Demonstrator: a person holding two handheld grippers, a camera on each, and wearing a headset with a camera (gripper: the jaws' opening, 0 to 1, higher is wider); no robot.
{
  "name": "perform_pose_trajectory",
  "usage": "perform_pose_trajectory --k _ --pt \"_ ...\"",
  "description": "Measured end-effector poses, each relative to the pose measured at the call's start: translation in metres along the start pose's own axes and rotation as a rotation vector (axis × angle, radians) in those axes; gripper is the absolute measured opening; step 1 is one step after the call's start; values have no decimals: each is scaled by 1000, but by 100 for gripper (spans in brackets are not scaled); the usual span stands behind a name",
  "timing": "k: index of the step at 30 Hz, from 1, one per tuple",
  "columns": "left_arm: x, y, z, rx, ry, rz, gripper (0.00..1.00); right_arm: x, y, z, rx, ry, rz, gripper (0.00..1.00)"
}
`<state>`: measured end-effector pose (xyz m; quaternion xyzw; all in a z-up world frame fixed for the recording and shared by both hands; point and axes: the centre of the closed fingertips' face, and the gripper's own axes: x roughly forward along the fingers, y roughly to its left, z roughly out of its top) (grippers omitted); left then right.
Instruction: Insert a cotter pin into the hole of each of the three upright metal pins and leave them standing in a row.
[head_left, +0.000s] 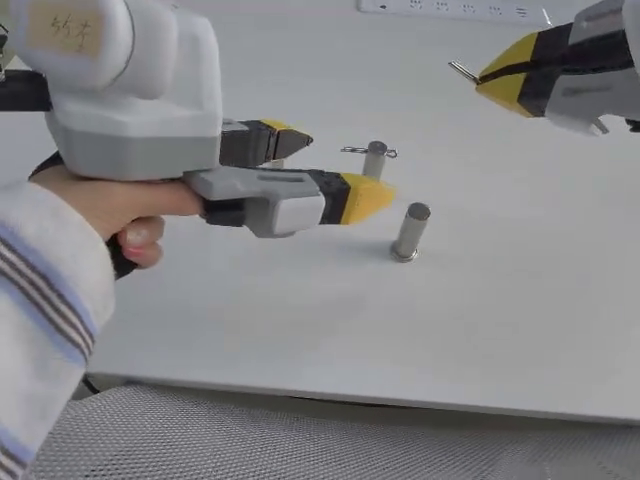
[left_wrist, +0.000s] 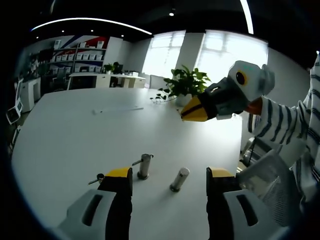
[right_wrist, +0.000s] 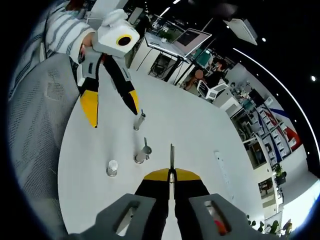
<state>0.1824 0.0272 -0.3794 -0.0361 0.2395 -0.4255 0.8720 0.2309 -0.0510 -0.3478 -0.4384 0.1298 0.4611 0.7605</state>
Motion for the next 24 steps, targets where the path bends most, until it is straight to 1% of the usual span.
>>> perform_pose_trajectory --k 4,5,6,7,8,9,11,14,16,18,20,21,24 --pt "6 -5 10 -18 -21 -22 50 0 13 9 -9 -21 -3 0" --pt "7 -7 12 -19 -26 -25 49 1 15 11 -12 -25 -3 0" --pt "8 -8 14 -19 -30 -29 48 1 22 12 -18 -29 -3 0" --pt "9 -9 16 -19 -32 -33 47 1 24 13 -20 -32 -4 0" --pt "10 -12 18 -22 -35 -43 45 -1 27 18 -28 -35 -5 0" --pt "11 -14 20 -25 -35 -48 44 0 28 19 -34 -36 -9 0" --pt "12 -13 22 -27 -38 -57 40 1 30 19 -51 -26 -21 0" --pt "14 -16 26 -34 -41 -71 37 2 33 19 -52 -28 -17 0" --pt "16 -16 29 -52 -45 -77 35 2 35 21 -50 -29 -15 0" --pt "17 -17 31 -68 -47 -87 30 2 36 21 -50 -26 -17 0" --pt "21 -16 33 -81 -50 -97 22 3 36 19 -48 -23 -17 0" --pt "23 -15 33 -83 -51 -98 20 3 37 18 -46 -23 -16 0" --pt "26 -18 34 -86 -52 -105 19 3 38 18 -46 -24 -13 0"
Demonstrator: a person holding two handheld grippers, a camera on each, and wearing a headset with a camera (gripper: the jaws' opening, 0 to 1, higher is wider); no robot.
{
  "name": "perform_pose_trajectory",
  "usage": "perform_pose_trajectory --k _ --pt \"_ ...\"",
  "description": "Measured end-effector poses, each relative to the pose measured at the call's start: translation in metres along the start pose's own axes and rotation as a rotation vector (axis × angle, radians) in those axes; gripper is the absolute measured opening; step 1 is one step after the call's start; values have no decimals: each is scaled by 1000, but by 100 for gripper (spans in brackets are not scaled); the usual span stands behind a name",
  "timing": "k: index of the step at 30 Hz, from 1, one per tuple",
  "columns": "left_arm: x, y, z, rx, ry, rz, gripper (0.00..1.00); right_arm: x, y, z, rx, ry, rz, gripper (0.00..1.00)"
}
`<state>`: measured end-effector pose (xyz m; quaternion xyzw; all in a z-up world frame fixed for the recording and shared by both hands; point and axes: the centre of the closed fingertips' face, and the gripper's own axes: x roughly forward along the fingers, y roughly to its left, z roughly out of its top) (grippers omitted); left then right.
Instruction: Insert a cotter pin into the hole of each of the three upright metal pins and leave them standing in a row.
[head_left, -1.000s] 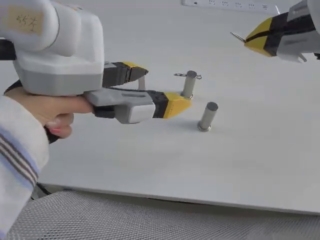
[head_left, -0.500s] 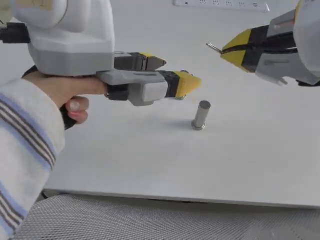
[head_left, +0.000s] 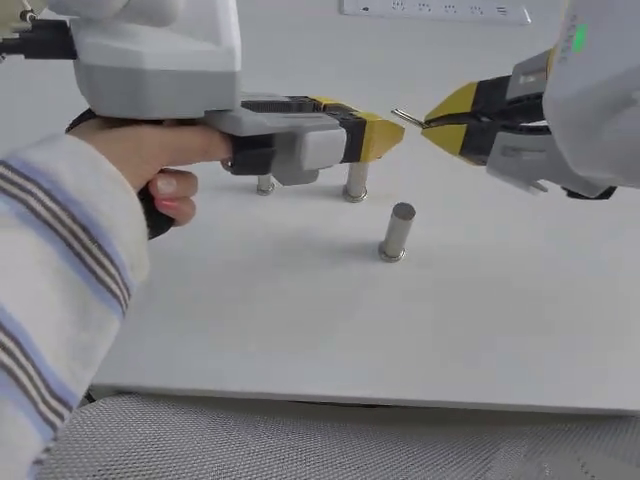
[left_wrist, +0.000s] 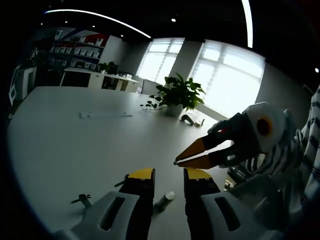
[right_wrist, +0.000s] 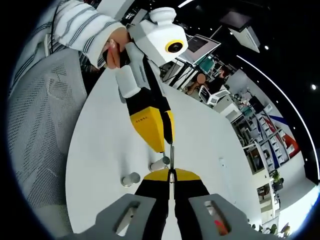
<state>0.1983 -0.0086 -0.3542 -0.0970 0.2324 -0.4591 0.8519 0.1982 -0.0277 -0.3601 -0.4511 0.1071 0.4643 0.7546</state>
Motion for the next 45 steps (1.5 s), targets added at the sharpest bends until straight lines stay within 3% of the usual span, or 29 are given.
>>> perform_pose_trajectory --k 5,16,26,35,42,45 --pt "6 -3 -4 -11 22 -17 16 0 3 3 -8 -1 1 0" --pt "11 -9 -4 -35 21 -32 8 0 8 7 -9 -16 11 0" --pt "8 -15 -5 -55 28 -48 0 3 9 9 -17 -19 17 0" --pt "4 -19 -8 -68 39 -65 0 2 11 11 -10 -29 24 0" --pt "4 -22 -6 65 27 -56 0 0 11 14 -18 -34 11 0" --pt "5 -21 -6 45 33 -56 0 -2 11 14 -16 -37 13 0"
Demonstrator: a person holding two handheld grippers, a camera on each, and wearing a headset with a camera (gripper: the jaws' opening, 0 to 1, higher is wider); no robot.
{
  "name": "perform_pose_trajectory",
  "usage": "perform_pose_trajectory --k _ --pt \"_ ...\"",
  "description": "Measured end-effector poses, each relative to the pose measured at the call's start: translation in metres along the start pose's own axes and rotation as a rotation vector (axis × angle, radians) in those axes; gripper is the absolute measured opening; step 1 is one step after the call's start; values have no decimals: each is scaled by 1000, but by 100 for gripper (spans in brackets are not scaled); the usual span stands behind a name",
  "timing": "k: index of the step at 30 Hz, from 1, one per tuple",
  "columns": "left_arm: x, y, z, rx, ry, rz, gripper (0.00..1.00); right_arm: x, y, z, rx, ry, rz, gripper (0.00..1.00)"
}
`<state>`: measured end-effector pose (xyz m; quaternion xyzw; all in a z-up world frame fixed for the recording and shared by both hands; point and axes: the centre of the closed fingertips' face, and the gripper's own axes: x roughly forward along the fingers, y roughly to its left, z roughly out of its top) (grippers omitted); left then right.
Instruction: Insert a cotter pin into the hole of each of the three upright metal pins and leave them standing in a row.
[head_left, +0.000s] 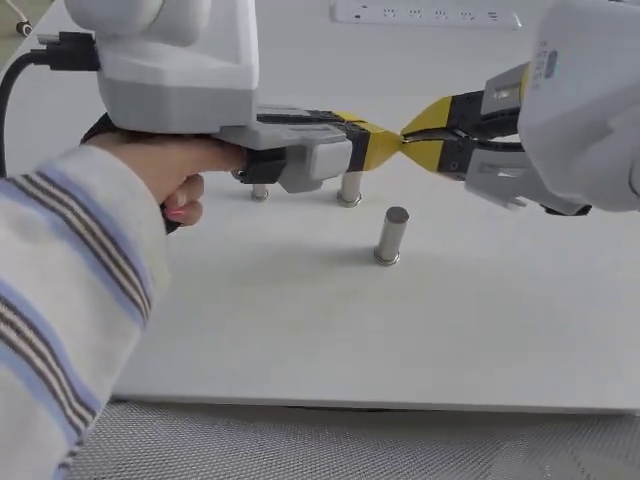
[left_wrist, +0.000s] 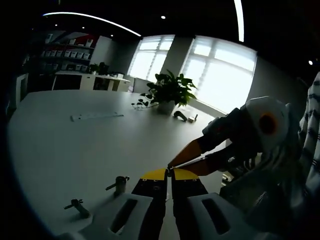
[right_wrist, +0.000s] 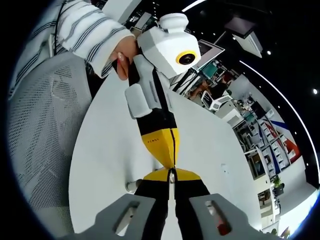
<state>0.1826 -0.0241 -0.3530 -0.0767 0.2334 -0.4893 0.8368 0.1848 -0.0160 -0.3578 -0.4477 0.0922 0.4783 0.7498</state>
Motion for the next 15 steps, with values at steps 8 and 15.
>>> perform_pose_trajectory --k 8,15 --pt "0 8 2 7 -3 19 0 -3 0 -4 56 -3 -8 10" --pt "-5 9 0 54 10 3 0 -2 8 -24 230 40 37 23"
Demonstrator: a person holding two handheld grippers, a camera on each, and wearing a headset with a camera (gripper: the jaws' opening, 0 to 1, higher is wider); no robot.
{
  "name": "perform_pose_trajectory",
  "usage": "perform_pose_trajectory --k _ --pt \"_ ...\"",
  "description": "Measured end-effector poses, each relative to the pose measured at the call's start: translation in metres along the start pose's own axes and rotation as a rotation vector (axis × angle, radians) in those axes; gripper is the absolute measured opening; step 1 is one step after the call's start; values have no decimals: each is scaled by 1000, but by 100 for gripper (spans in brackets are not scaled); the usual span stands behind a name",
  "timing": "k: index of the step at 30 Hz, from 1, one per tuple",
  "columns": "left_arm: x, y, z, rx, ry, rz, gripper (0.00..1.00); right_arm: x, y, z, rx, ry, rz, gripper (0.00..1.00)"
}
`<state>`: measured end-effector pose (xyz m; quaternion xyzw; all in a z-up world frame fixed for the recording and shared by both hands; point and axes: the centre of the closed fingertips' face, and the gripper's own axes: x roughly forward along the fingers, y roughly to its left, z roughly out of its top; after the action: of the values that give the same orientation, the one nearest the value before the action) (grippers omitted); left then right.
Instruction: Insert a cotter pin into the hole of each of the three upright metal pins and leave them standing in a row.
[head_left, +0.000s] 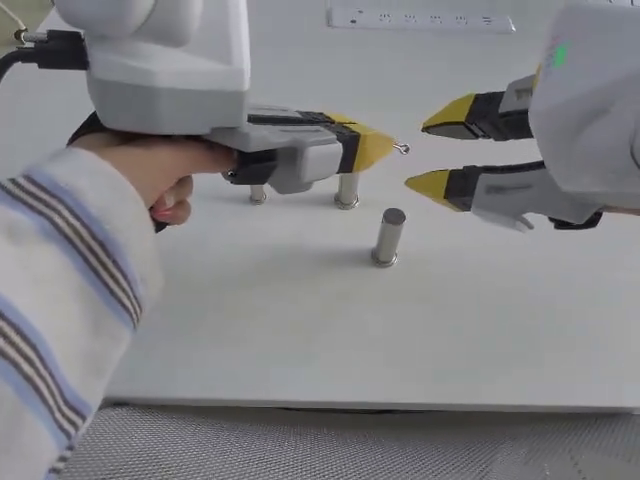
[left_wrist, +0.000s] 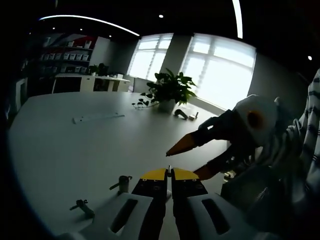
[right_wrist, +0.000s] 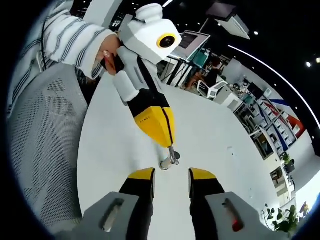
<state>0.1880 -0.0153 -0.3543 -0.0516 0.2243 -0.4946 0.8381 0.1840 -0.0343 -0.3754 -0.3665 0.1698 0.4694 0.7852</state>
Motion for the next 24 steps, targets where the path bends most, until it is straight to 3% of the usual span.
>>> perform_pose_trajectory --k 5,11,17,19,24 --pt "-6 -6 0 90 9 -24 0 1 1 -8 86 -9 43 22" --pt "-13 -18 3 242 4 -85 0 0 11 -8 188 -30 141 27" --pt "-17 -29 -1 336 23 -119 0 -2 21 0 267 -91 224 20" --pt "-17 -32 -2 361 30 -138 0 -3 22 2 271 -101 240 20" --pt "-16 -42 -6 410 44 -181 0 -4 27 7 274 -130 271 9"
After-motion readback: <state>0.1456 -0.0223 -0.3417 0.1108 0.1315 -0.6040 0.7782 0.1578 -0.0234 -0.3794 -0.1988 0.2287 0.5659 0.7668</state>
